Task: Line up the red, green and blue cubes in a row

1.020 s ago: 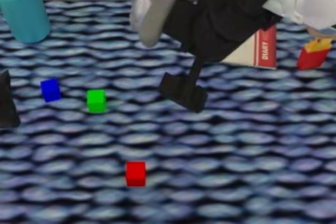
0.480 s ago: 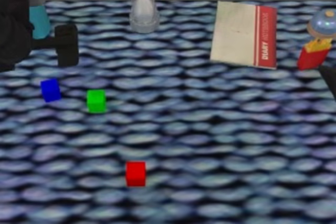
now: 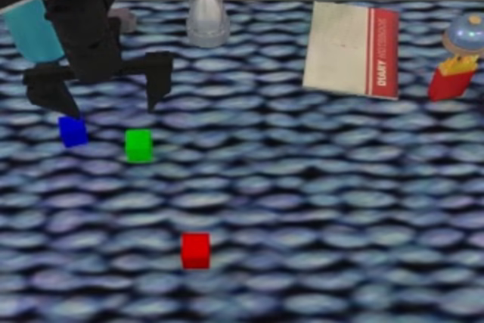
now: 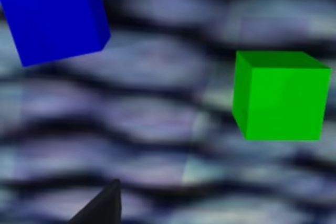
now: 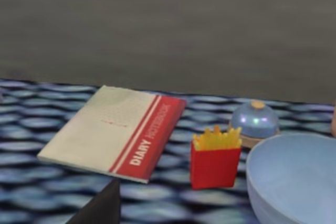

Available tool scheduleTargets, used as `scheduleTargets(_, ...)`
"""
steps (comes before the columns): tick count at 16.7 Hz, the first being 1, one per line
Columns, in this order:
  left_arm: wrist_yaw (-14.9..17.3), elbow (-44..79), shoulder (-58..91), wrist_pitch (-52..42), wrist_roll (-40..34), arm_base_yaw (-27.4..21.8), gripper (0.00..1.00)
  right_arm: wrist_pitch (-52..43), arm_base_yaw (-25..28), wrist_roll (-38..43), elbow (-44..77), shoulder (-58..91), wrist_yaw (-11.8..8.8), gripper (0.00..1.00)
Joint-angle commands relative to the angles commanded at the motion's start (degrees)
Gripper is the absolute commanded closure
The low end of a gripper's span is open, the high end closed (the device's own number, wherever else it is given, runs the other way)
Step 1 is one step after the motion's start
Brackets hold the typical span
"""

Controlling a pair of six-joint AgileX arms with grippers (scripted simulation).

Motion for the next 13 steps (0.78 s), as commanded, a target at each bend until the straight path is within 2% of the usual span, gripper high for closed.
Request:
scheduleTargets(4, -0.1, 6.8, 7.1, -3.4, -1.2, -0.9, 0.00, 4.8, -2.9, 2.0, -7.5, -8.0, 0.9, 0.00)
scheduleTargets(13, -0.1, 5.6, 8.5, -1.2, -1.1, -0.8, 0.00, 5.1, -3.0, 2.1, -8.0, -8.5, 1.0, 0.00)
